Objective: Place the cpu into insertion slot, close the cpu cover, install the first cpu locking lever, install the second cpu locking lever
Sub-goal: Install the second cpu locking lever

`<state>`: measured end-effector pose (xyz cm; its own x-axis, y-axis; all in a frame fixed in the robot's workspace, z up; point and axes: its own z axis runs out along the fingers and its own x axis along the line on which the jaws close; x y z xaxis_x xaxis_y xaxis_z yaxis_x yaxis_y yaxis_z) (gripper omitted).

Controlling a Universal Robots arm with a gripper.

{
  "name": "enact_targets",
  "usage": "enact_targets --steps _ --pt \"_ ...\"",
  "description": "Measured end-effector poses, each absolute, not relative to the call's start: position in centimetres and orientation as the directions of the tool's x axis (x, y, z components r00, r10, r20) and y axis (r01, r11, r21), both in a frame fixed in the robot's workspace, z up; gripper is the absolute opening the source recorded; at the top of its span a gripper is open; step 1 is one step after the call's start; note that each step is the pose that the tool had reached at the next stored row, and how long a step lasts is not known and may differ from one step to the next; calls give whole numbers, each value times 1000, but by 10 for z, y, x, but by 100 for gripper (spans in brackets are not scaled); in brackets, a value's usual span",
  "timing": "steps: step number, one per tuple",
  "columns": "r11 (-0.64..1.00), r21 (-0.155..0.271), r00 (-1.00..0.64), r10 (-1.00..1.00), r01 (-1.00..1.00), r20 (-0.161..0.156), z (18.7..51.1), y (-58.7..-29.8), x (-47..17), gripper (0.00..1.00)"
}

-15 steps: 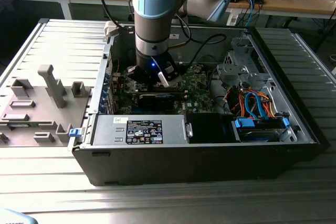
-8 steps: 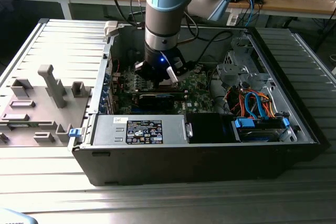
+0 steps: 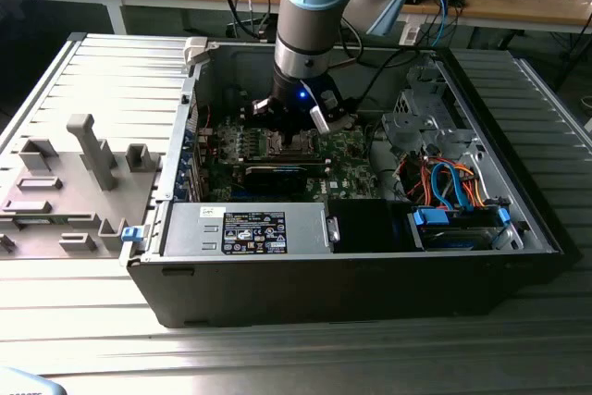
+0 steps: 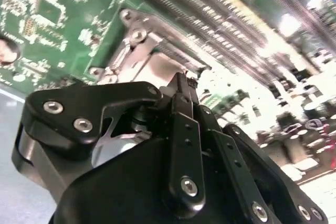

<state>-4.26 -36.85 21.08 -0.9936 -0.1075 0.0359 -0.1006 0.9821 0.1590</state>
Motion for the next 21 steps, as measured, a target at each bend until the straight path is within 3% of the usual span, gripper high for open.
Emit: enact_targets --steps 4,9,21 --pt "985 141 -994 -107 -101 38 211 -353 -41 11" --pt "991 86 -994 -105 -101 44 211 -341 -39 11" --pt "995 5 -993 -101 -101 55 227 -339 -35 11"
